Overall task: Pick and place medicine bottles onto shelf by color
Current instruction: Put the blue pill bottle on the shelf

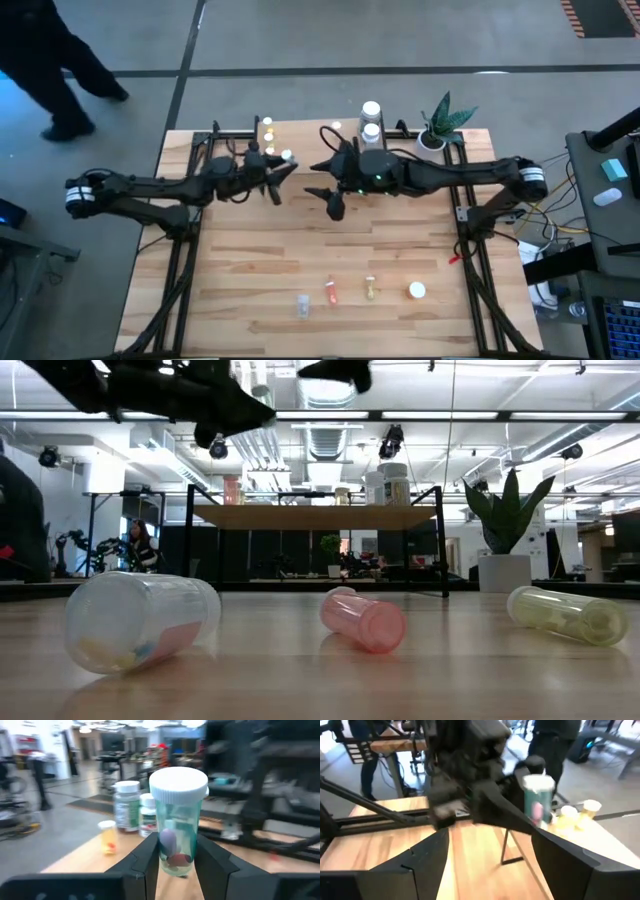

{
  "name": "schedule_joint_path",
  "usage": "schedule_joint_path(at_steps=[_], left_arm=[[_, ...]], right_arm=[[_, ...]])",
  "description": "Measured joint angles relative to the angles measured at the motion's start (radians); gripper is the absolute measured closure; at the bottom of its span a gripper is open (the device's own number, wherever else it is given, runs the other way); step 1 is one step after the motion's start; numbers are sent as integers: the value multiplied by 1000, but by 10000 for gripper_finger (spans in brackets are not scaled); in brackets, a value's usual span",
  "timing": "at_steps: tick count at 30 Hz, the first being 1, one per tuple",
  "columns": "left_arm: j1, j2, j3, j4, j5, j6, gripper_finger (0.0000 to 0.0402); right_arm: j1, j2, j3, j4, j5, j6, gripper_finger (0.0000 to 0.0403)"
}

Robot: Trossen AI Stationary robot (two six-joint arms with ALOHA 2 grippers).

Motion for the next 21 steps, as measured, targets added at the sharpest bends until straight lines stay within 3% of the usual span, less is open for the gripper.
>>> schedule_joint_path(at_steps=[5,12,21], left_arm=[[2,139,90,-5,-192,7,311],[2,336,219,52,-572,11,311],[2,545,361,164,-734,38,311]], right_arm=[[91,-65,0,-15,123,-38,134],[214,-117,-19,-24,291,-84,145],[278,-126,-43,-21,385,-87,147]])
